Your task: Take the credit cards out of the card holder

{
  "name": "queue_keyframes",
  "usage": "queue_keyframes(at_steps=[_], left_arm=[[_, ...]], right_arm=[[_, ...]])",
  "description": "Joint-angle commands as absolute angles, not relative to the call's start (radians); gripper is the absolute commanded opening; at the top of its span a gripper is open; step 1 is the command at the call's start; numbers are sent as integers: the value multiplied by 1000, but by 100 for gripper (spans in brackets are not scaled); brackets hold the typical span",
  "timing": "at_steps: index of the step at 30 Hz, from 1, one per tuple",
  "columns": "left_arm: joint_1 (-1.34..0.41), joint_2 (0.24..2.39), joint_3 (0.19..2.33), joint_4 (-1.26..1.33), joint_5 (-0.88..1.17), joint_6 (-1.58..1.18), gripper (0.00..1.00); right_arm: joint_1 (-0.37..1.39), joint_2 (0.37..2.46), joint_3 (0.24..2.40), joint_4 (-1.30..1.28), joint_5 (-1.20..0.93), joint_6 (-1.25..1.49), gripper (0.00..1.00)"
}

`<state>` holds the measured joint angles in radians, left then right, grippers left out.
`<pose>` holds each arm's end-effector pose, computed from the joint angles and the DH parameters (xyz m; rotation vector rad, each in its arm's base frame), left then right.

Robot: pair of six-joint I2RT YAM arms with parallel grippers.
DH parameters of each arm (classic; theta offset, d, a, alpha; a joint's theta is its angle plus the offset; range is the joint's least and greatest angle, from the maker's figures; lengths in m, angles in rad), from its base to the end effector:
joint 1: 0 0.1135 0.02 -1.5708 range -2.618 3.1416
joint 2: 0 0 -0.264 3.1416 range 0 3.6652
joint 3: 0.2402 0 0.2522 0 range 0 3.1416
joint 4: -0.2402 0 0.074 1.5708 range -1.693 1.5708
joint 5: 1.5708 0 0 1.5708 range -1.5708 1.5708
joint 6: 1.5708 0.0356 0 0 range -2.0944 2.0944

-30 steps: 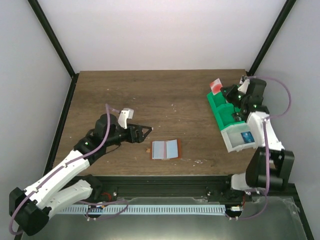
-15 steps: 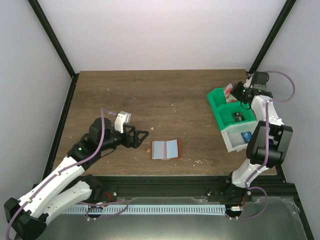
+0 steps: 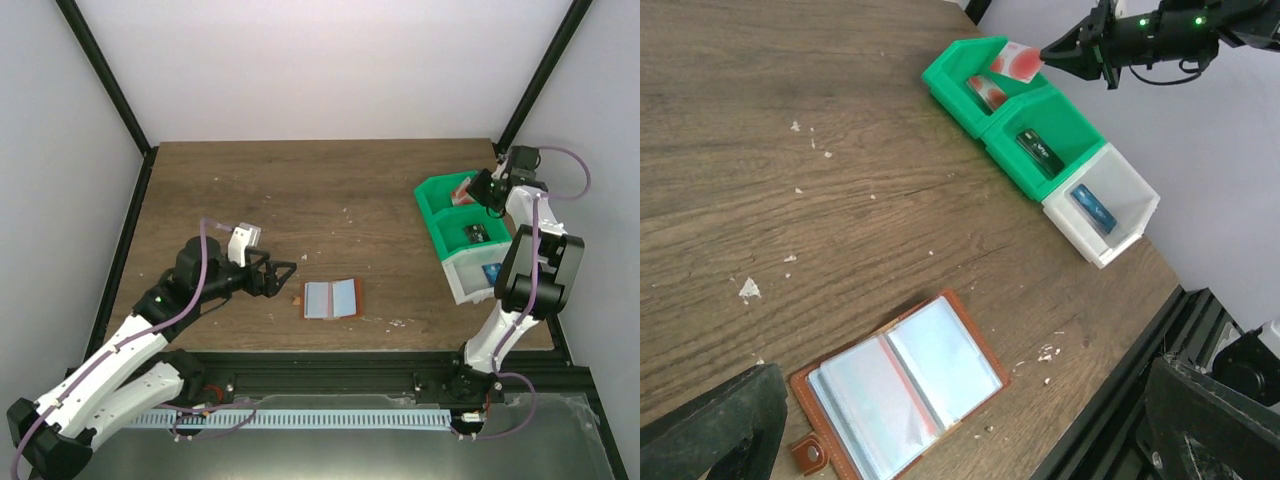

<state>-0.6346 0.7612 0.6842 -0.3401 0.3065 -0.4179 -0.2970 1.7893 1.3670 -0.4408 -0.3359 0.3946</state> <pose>0.1357 -0.1132 0.2929 0.4356 2.0588 -0.9640 0.3813 -0.1044 0.2438 0.6762 2.3230 0.4524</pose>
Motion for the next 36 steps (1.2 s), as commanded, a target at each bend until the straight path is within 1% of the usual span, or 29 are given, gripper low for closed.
queue_keyframes(at_steps=[1, 5, 9, 19, 23, 28, 31, 36], left_arm=[[-633, 749, 670, -350, 295, -412, 100], [-632, 749, 670, -353, 280, -415, 100], [-633, 746, 670, -353, 276, -416, 100], [-633, 739, 669, -353, 271, -417, 100], [-632, 742, 671, -354, 271, -416, 100], [-632, 740, 669, -351, 271, -415, 100], [-633, 741, 670, -354, 270, -414, 100], [-633, 738, 669, -354, 263, -417, 100]], right_arm=[[-320, 1832, 1428, -412, -316, 375, 1], [-321, 1850, 1430, -375, -318, 384, 1], [-321, 1891, 1460, -398, -337, 374, 3], [-321, 1941, 1467, -383, -289, 376, 5], [-321, 1949, 1458, -370, -244, 377, 8], [-322, 1968, 1461, -367, -202, 366, 9], [-322, 1969, 1465, -374, -170, 370, 18], [-320, 1950, 1479, -399, -144, 389, 23]])
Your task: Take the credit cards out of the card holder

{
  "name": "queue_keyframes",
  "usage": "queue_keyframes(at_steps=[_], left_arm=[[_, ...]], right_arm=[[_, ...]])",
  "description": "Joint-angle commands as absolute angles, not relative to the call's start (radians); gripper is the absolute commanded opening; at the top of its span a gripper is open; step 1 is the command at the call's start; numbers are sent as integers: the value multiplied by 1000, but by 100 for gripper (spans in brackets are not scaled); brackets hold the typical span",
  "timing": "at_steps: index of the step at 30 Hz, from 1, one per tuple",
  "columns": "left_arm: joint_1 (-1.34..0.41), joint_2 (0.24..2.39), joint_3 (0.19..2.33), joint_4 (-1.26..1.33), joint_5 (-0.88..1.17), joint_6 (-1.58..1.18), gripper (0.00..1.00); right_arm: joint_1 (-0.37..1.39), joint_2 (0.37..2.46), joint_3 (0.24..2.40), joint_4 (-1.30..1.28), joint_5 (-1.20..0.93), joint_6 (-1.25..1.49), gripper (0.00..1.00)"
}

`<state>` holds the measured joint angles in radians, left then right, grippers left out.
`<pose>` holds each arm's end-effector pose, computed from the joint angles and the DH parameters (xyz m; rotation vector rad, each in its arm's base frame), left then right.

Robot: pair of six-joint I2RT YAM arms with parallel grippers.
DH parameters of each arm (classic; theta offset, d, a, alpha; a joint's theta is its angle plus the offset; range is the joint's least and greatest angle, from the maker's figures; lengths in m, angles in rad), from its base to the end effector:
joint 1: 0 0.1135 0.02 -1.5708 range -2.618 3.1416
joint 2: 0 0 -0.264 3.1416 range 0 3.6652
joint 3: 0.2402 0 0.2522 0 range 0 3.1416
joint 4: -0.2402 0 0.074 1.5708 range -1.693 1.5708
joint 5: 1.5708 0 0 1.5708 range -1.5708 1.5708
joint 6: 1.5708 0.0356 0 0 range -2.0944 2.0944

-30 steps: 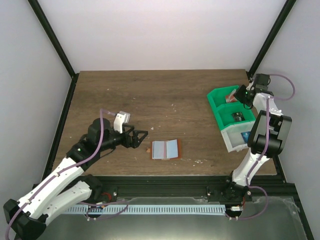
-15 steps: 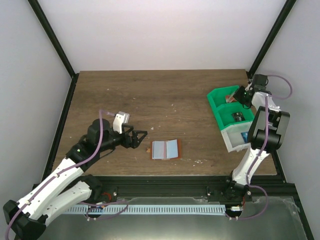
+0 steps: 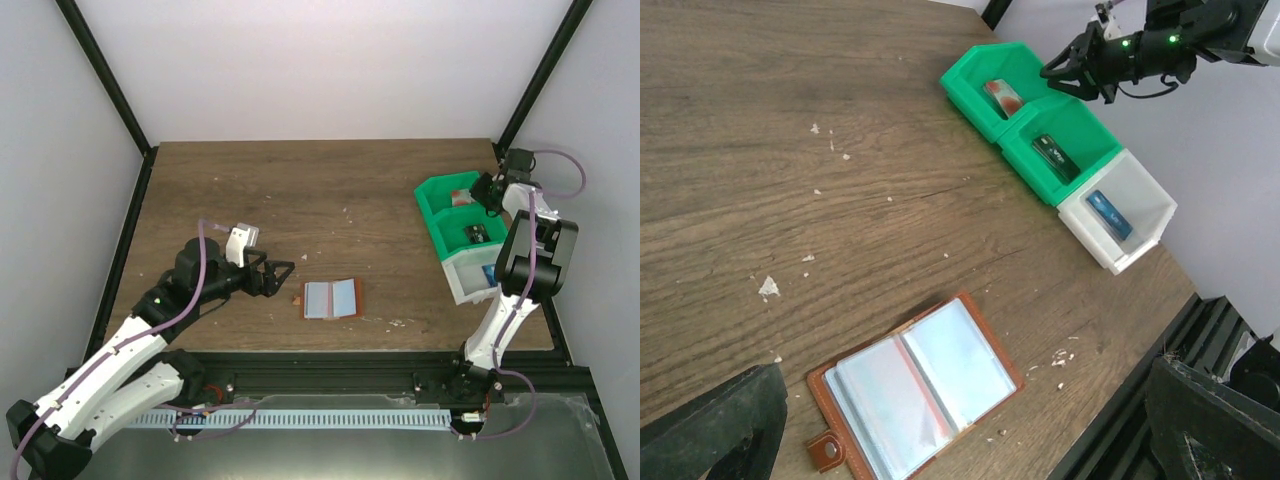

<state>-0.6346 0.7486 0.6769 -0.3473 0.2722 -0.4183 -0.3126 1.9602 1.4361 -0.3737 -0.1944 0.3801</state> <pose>0.1346 -0.1109 0.2914 0.4110 2.0607 -0.9307 0.4115 -0.1258 0.2019 0.7570 2.3450 0.2691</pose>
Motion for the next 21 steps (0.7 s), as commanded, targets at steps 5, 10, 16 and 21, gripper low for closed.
queue_keyframes(at_steps=[5, 10, 16, 21], left_arm=[[-633, 743, 668, -356, 257, -420, 100], [-630, 762, 671, -359, 246, -420, 100], [-622, 796, 672, -363, 241, -426, 100], [-618, 839, 668, -347, 287, -435, 100]], right_arm=[[-311, 1903, 1483, -408, -157, 401, 26], [-294, 1839, 1465, -430, -222, 415, 27], [-269, 1675, 1321, -390, -296, 430, 28], [-205, 1510, 1182, -378, -354, 439, 28]])
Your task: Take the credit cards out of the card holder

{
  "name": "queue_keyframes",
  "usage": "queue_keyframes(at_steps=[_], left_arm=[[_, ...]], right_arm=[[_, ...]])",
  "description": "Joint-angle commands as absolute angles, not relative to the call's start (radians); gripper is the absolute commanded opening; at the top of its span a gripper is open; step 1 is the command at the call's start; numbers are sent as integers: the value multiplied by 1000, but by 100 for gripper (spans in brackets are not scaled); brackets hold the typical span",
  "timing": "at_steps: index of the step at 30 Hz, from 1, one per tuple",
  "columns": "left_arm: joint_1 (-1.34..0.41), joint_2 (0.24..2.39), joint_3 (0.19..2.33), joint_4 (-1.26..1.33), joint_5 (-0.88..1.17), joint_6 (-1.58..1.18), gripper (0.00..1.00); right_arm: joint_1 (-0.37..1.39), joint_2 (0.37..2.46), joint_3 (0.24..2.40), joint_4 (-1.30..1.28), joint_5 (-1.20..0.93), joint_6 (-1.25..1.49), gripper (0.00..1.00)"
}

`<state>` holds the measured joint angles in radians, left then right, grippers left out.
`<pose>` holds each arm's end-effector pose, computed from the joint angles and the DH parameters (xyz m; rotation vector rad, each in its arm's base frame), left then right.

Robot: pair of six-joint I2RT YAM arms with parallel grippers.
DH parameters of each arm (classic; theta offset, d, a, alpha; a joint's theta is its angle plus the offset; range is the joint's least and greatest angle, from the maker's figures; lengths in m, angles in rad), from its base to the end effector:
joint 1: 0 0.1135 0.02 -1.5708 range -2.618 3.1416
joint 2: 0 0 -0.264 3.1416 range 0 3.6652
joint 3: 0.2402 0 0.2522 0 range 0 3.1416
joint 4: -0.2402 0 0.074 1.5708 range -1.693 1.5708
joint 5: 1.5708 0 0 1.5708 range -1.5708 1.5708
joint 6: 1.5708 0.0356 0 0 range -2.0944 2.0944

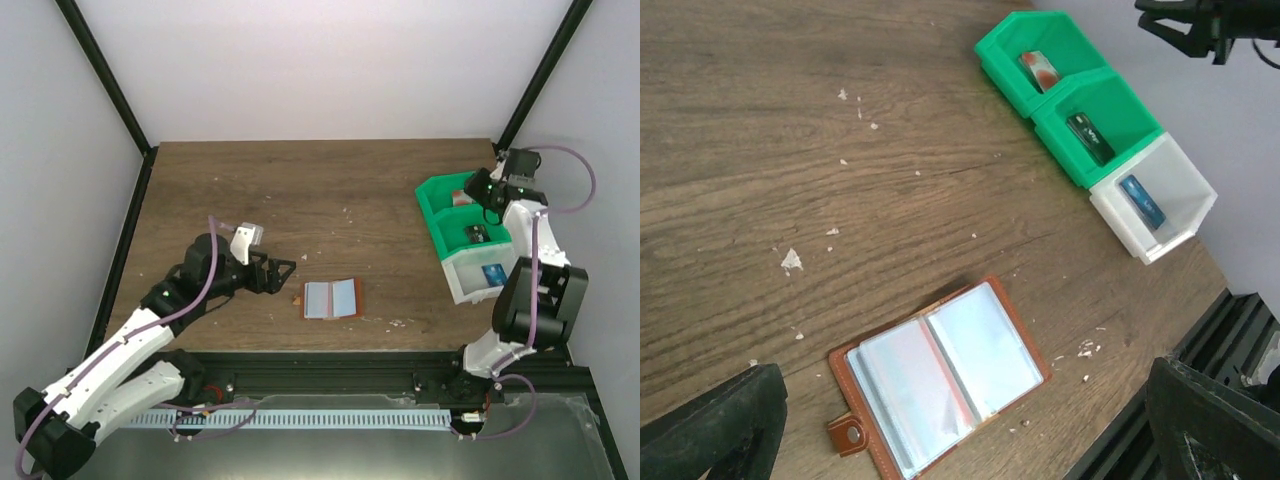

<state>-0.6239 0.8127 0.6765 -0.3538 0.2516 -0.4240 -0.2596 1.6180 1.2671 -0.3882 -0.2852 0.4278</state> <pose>0.1450 -0.1153 0.2803 0.3793 2.1369 -0.8866 0.3535 -0.0835 0.2765 0.6389 2.2185 0.4151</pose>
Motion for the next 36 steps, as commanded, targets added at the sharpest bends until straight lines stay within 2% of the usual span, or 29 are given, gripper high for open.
queue_keyframes(at_steps=[1, 6, 12, 20, 27, 32, 36], left_arm=[[-618, 850, 669, -343, 301, -438, 100], [-616, 923, 663, -315, 355, -494, 100], [-616, 1000, 593, -114, 480, -630, 100], [-617, 1093, 511, 88, 490, -779, 99], [-639, 1225, 394, 340, 530, -884, 99], [-657, 1329, 380, 448, 545, -926, 99], [-663, 1376, 381, 501, 546, -943, 99]], right_arm=[[-191, 1471, 1152, -376, -361, 440, 29], [-112, 1281, 982, -385, -410, 446, 29], [43, 1039, 776, -396, -448, 488, 29], [232, 852, 531, -317, -510, 646, 29], [472, 878, 403, -178, -449, 776, 29], [656, 980, 409, -62, -368, 851, 29], [714, 1106, 430, 36, -356, 861, 29]])
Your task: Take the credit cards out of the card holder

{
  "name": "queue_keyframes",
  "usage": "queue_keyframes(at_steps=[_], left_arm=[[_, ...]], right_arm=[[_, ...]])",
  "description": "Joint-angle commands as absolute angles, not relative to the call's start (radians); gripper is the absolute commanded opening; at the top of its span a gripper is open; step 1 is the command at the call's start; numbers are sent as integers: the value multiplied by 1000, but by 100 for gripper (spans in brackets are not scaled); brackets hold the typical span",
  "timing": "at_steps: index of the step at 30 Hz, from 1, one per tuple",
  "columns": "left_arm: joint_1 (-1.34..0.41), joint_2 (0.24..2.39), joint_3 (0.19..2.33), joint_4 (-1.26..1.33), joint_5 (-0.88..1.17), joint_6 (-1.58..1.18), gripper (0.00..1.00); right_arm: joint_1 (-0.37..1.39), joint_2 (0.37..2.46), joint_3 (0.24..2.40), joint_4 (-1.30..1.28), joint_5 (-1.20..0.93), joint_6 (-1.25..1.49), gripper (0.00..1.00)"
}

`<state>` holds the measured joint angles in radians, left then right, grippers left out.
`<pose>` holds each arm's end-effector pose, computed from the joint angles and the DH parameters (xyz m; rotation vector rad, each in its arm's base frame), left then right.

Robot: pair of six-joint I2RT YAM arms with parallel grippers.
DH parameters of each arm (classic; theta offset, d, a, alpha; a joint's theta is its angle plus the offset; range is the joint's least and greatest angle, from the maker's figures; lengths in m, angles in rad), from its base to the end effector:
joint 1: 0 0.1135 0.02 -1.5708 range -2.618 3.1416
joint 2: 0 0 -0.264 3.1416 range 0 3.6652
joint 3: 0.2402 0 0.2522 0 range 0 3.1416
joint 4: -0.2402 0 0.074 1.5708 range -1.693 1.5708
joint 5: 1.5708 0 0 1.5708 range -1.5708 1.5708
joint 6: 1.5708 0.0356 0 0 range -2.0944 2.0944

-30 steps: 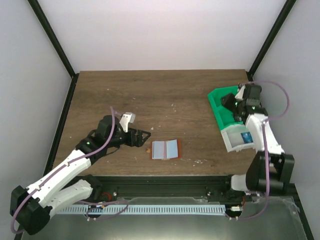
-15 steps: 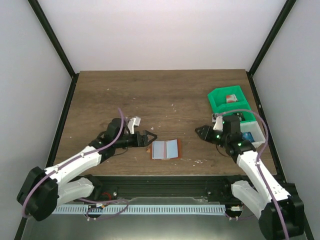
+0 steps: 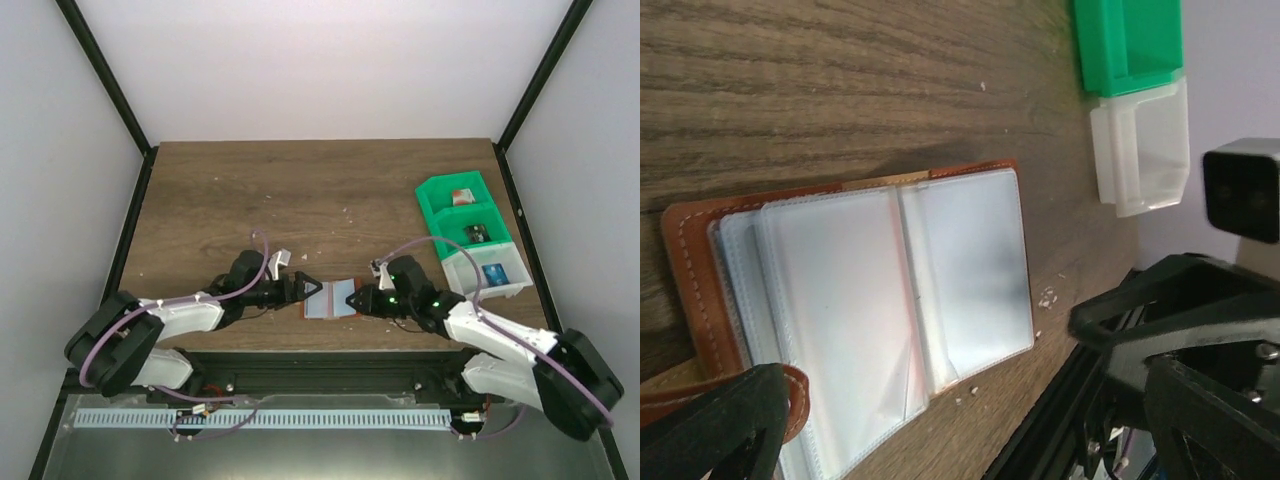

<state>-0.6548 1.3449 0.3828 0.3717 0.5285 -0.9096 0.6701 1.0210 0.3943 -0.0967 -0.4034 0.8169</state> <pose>0.1772 -0.1587 0.1458 0.0394 2.4581 -1.3822 0.1447 0.1325 0.1729 -0.0472 2.5438 1.1548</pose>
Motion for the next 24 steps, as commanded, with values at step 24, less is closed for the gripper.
queue_keyframes(at_steps=[24], left_arm=[[-744, 1454, 412, 526, 461, -984, 99]], right_arm=[[778, 1354, 313, 227, -288, 906, 24]])
